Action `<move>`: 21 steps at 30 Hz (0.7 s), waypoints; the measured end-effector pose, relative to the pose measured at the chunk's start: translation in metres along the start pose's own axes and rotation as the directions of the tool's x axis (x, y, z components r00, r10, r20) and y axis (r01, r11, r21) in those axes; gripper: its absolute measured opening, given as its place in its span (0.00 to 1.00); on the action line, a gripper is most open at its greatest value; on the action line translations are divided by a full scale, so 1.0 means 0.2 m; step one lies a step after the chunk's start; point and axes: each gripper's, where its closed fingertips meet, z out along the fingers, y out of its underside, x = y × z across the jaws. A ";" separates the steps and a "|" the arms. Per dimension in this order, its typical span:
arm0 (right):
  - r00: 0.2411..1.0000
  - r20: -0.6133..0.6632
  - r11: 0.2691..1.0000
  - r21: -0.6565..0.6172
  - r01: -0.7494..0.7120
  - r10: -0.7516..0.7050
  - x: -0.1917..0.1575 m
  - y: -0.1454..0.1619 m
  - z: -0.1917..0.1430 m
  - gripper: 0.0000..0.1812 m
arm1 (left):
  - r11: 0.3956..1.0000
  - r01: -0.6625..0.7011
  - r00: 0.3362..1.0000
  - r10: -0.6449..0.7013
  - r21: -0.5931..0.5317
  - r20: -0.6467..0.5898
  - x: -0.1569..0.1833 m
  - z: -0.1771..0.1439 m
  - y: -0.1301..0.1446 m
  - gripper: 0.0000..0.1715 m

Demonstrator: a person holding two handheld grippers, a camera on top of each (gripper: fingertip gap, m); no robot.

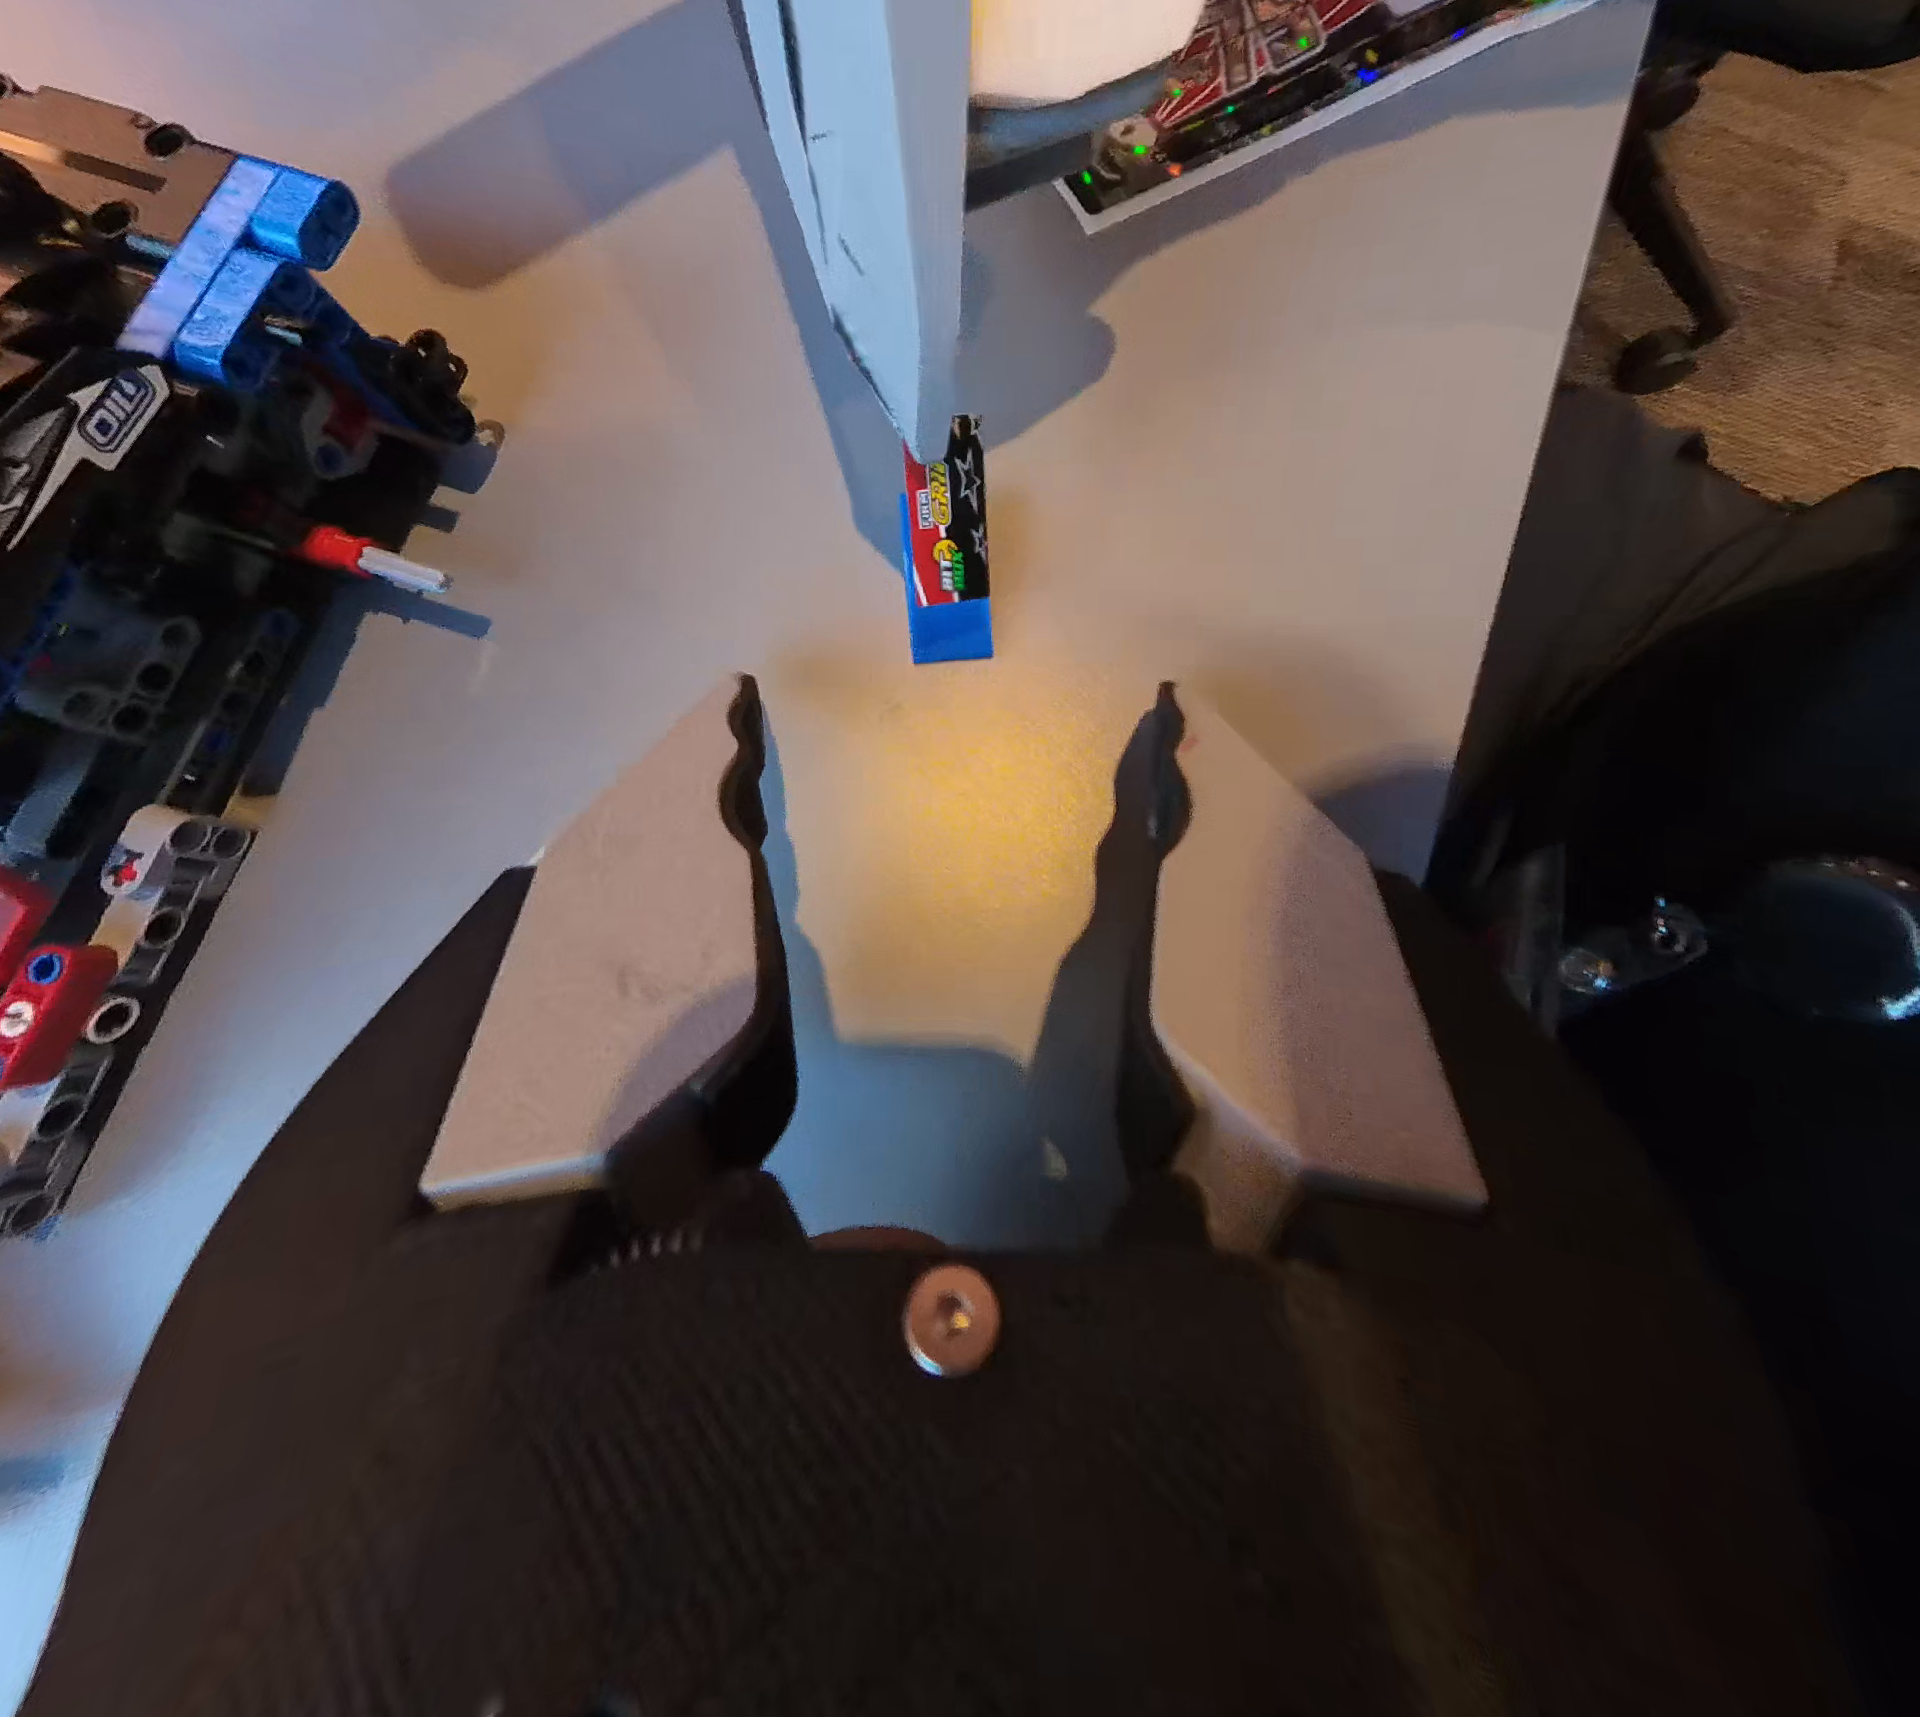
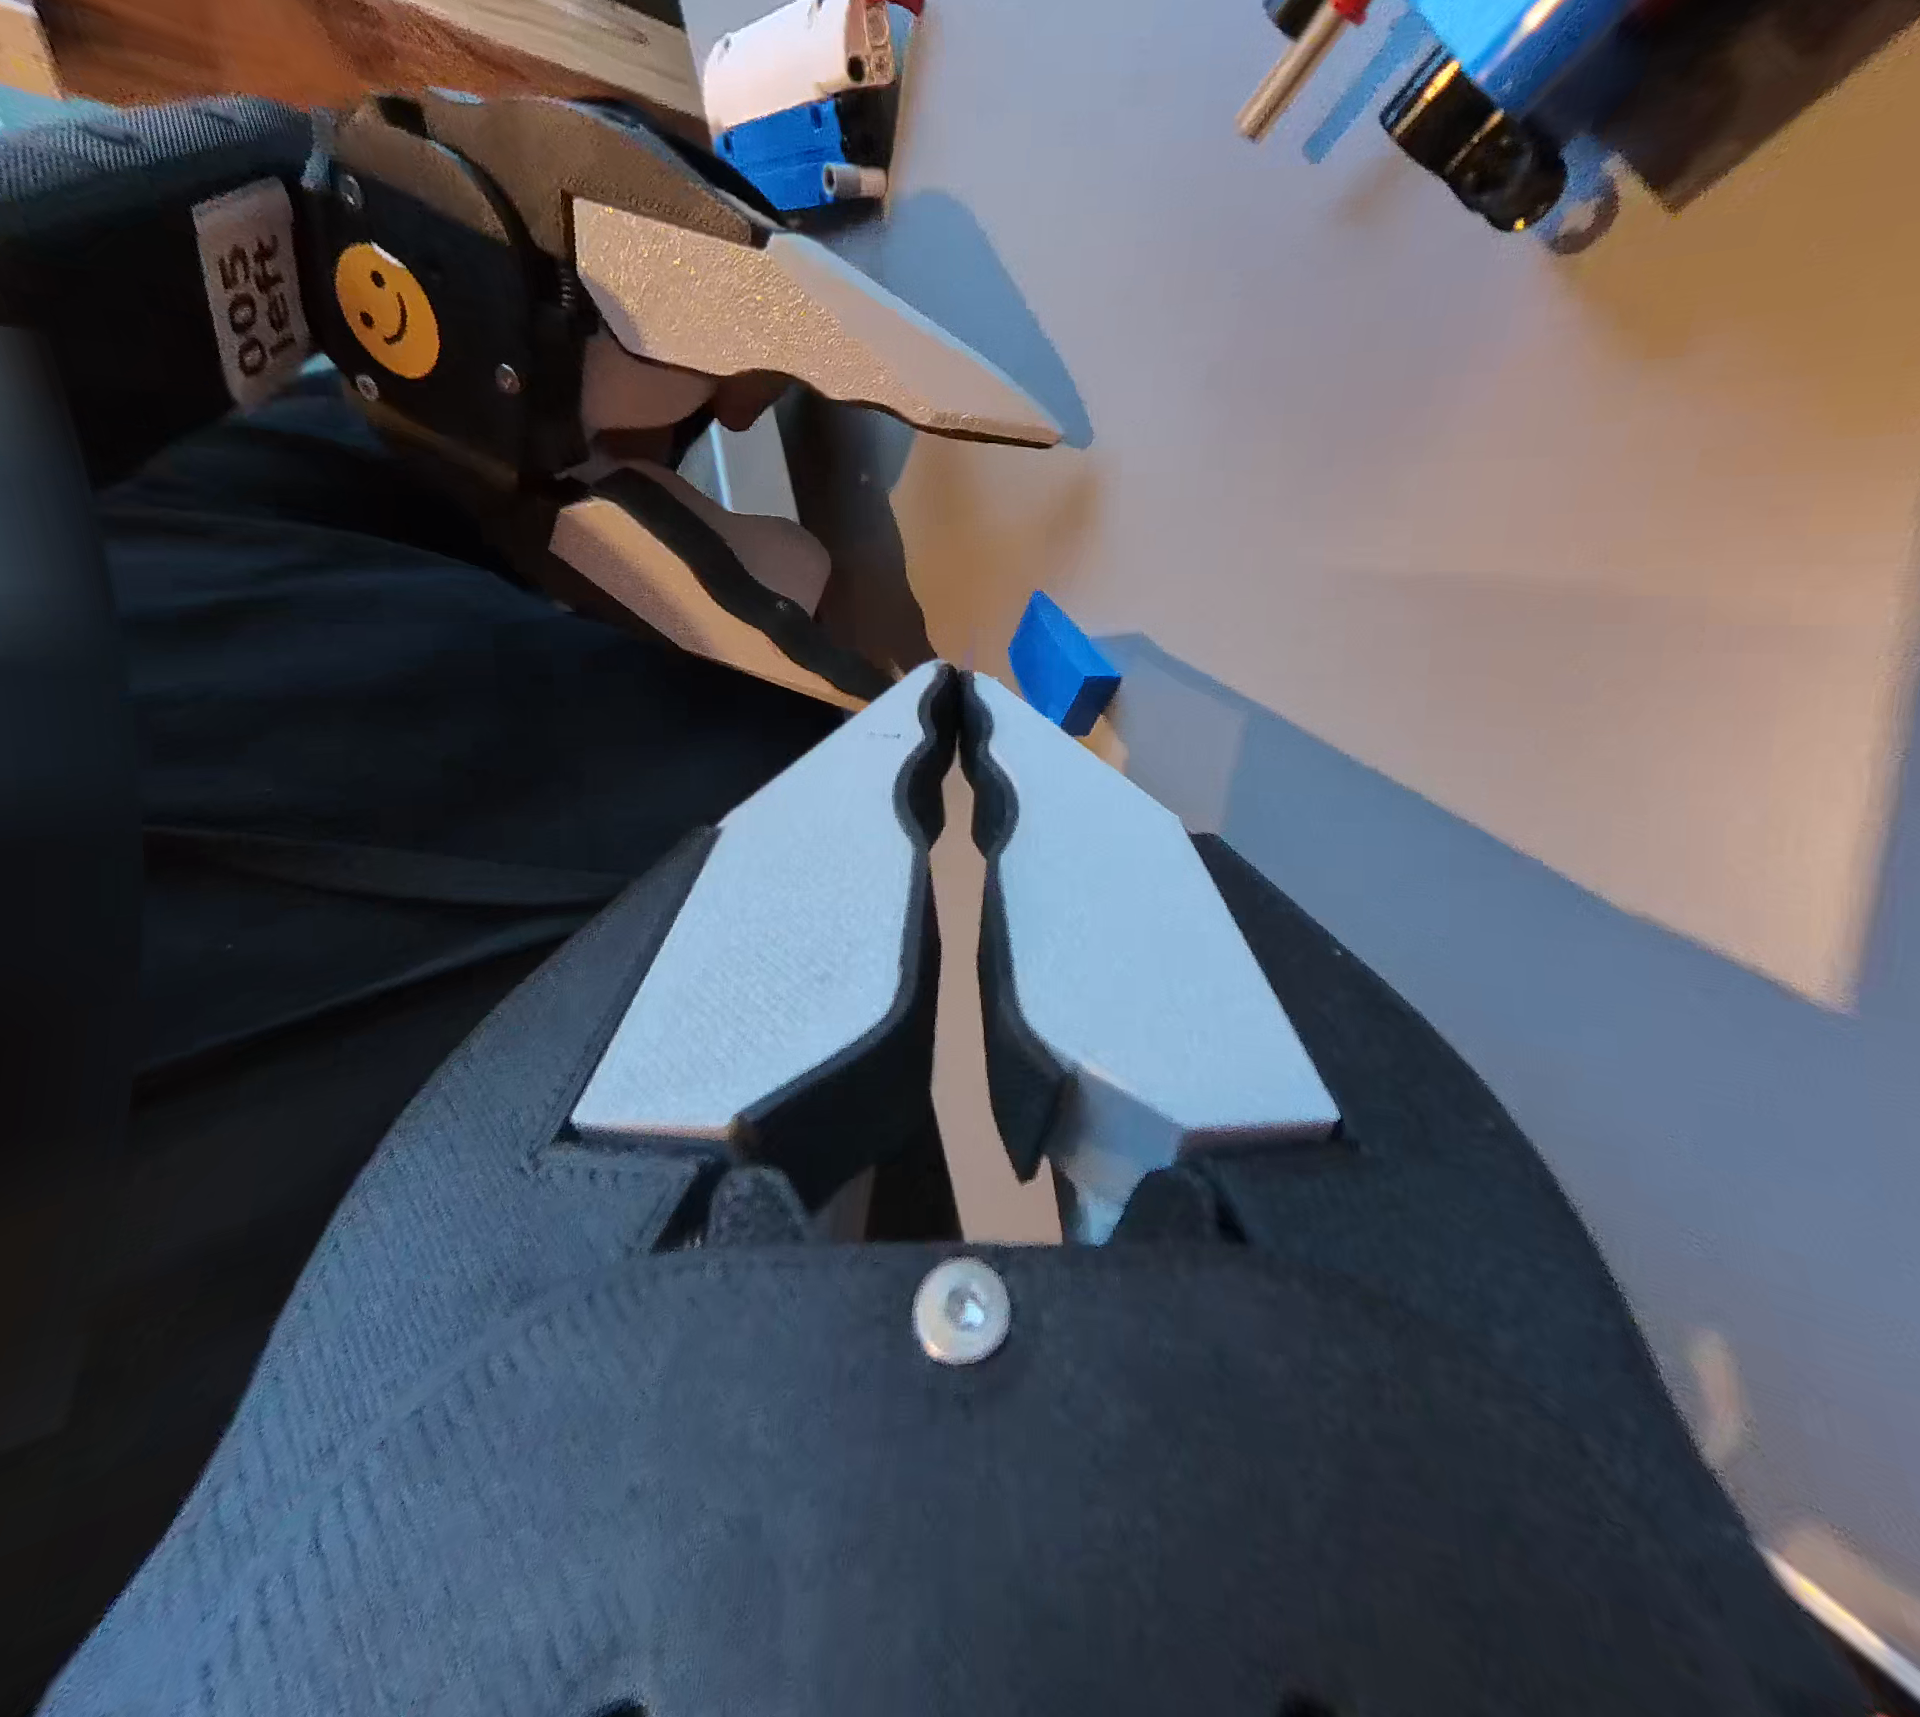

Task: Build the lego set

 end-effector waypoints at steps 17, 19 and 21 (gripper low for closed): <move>0.987 -0.071 0.989 0.027 -0.143 0.144 0.02 0.01 0.04 0.00 | 0.978 -0.175 0.981 0.183 0.110 -0.066 0.11 -0.04 -0.02 0.42; 0.986 -0.079 0.989 0.022 -0.147 0.148 0.02 0.01 0.04 0.00 | 0.974 -0.197 0.975 0.206 0.109 -0.085 0.13 -0.04 -0.02 0.42; 0.984 -0.095 0.989 0.014 -0.148 0.148 0.03 0.01 0.04 0.00 | 0.970 -0.222 0.968 0.232 0.098 -0.099 0.15 -0.04 0.00 0.42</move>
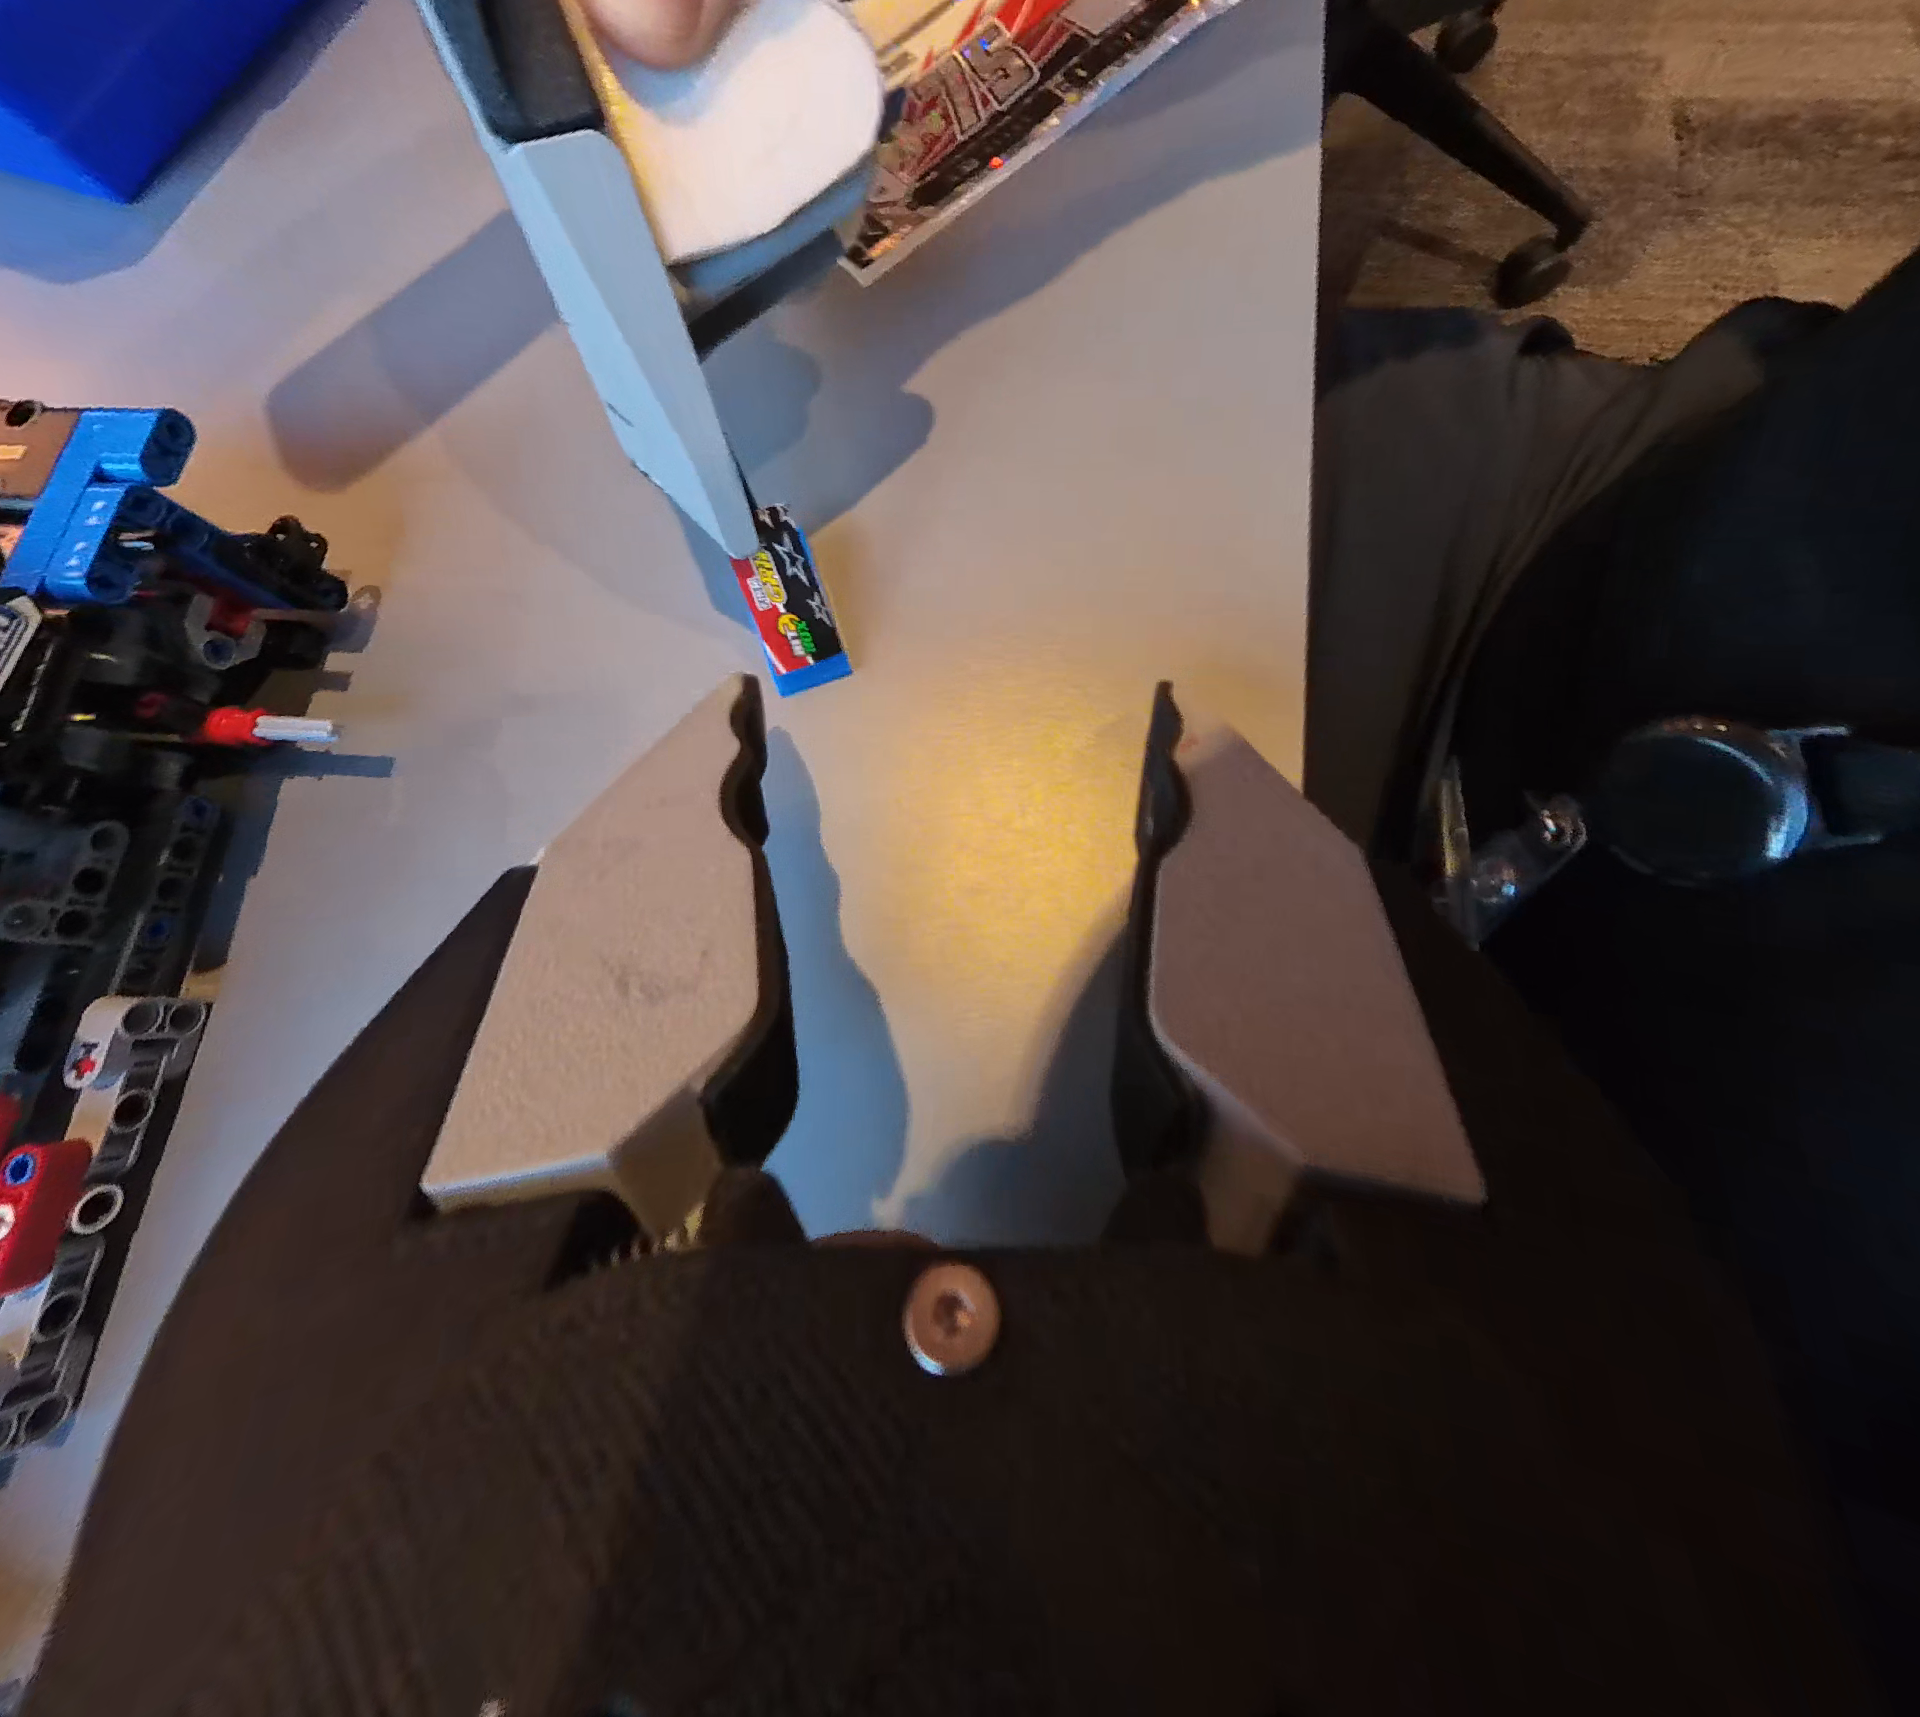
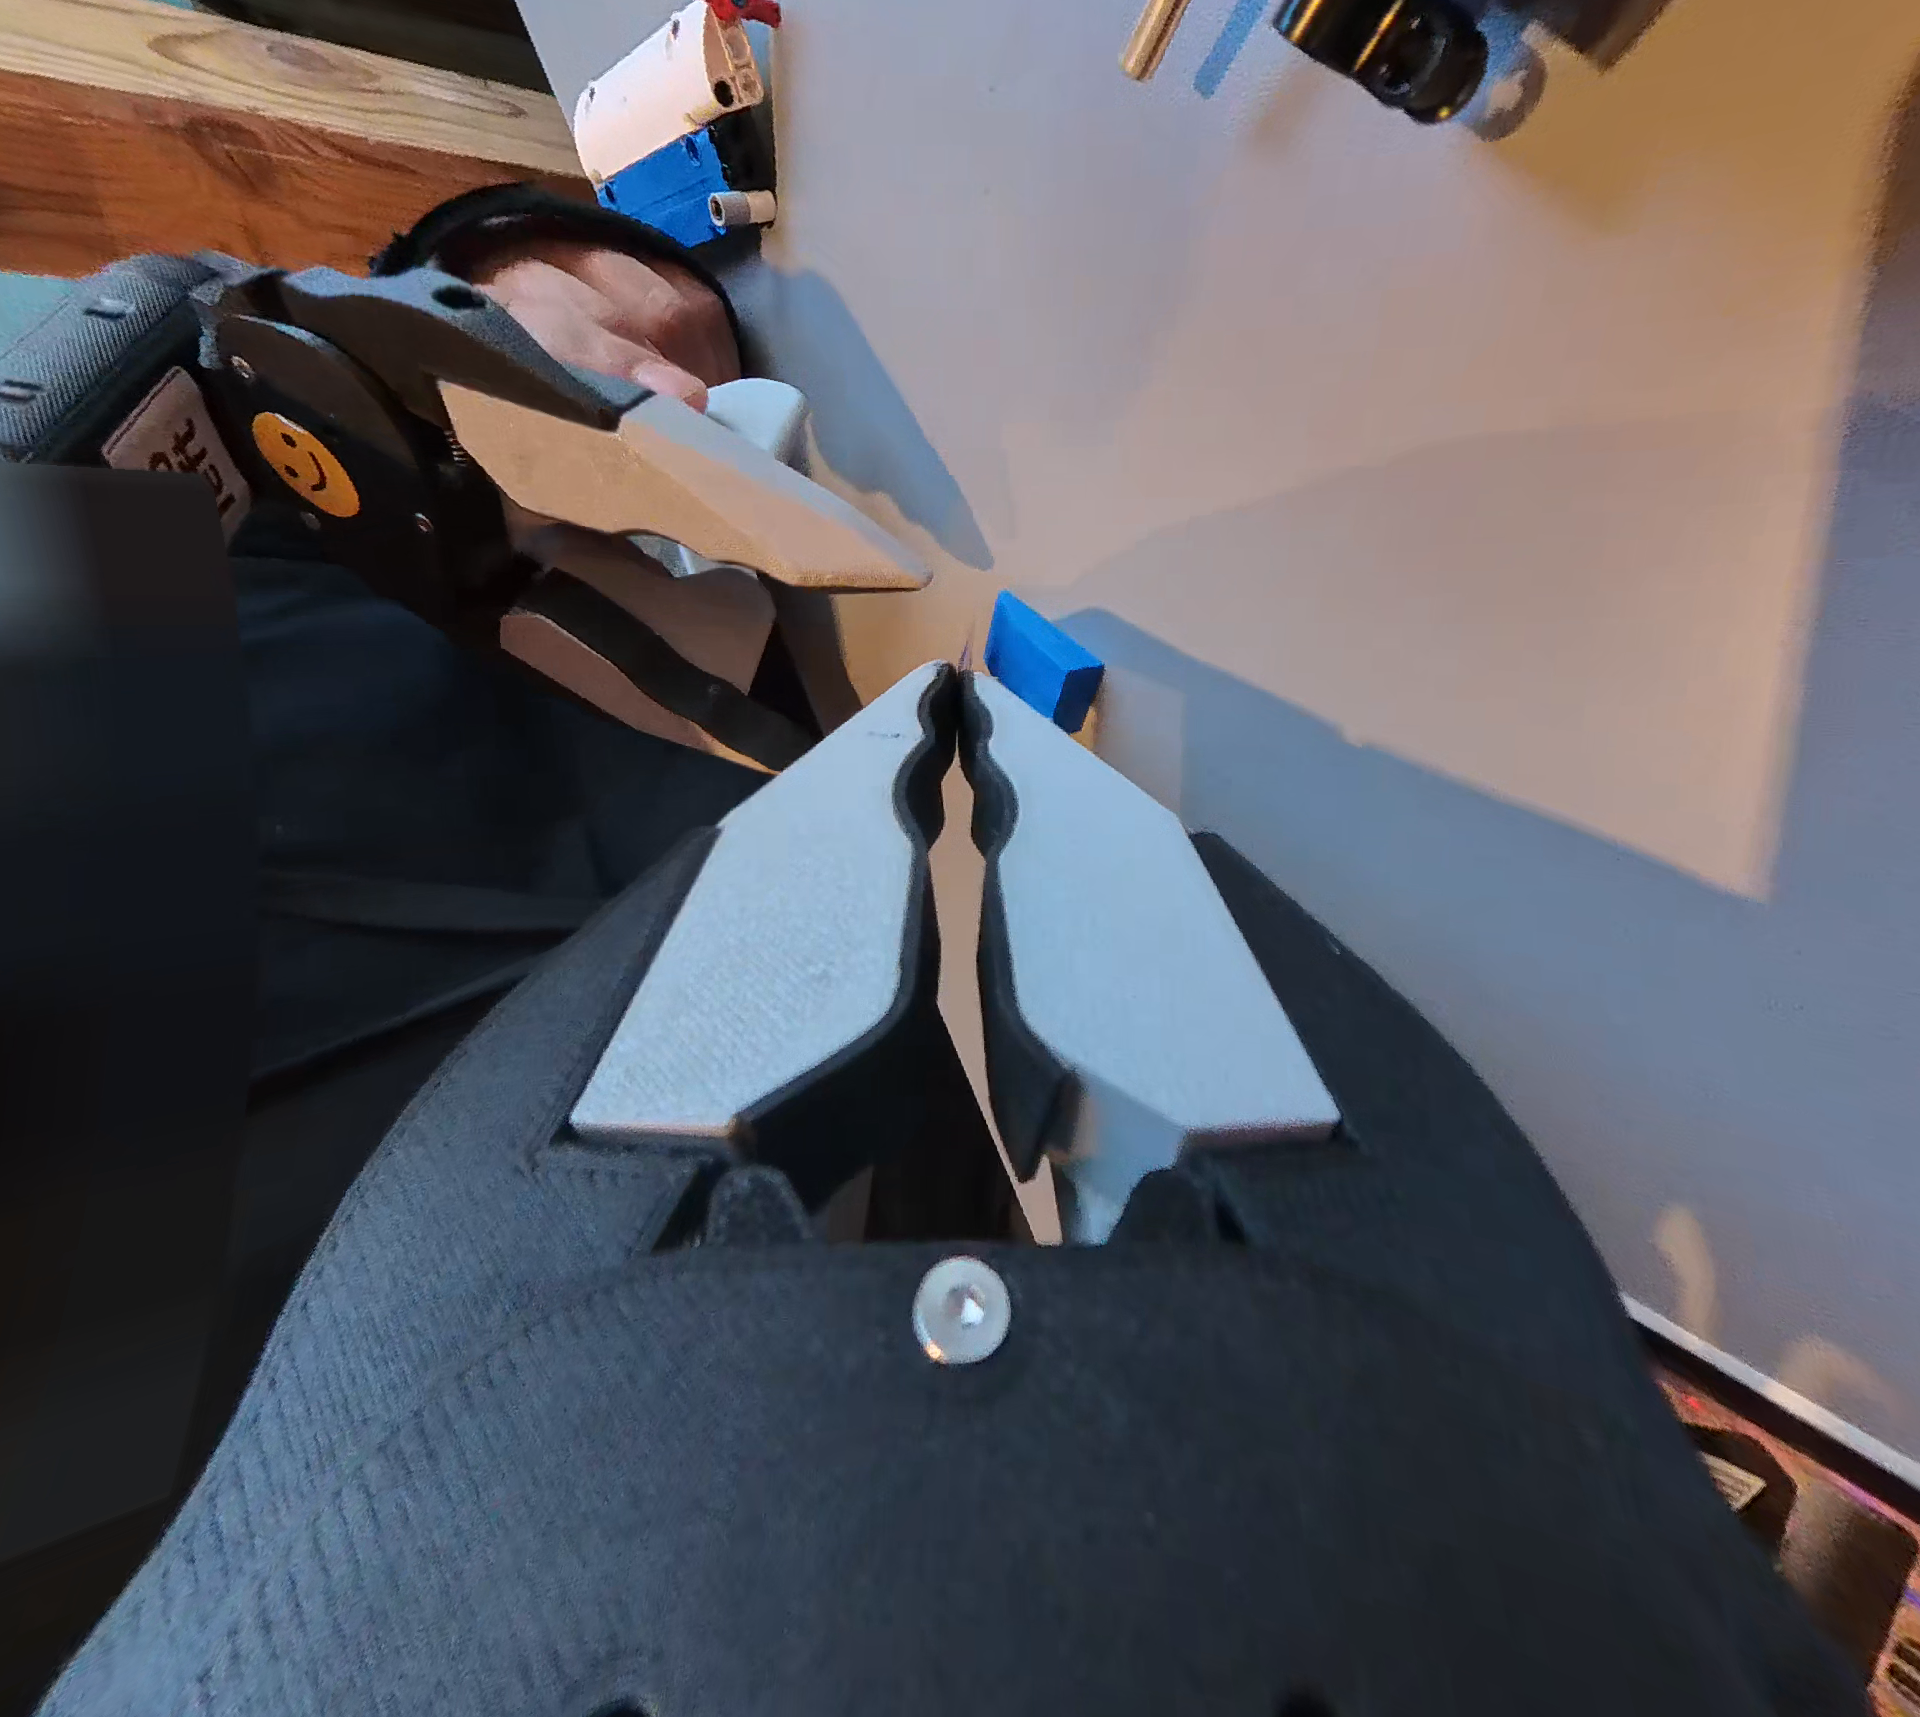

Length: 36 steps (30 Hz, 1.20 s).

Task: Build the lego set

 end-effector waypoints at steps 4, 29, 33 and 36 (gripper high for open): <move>1.000 -0.012 1.000 -0.009 0.000 0.000 0.00 0.00 0.00 0.00 | 0.999 -0.034 0.999 0.033 -0.031 -0.006 0.01 0.00 0.03 0.42; 0.999 -0.034 1.000 -0.022 -0.018 0.017 0.01 -0.01 0.01 0.00 | 0.996 -0.084 0.994 0.080 -0.044 -0.079 0.05 0.00 0.05 0.41; 0.999 -0.037 0.999 -0.023 -0.022 0.021 0.02 0.00 0.01 0.00 | 0.994 -0.096 0.991 0.092 -0.042 -0.096 0.06 0.00 0.04 0.41; 0.999 -0.033 0.999 -0.021 -0.023 0.023 0.02 -0.01 0.01 0.00 | 0.993 -0.109 0.990 0.104 -0.042 -0.092 0.05 0.01 0.04 0.42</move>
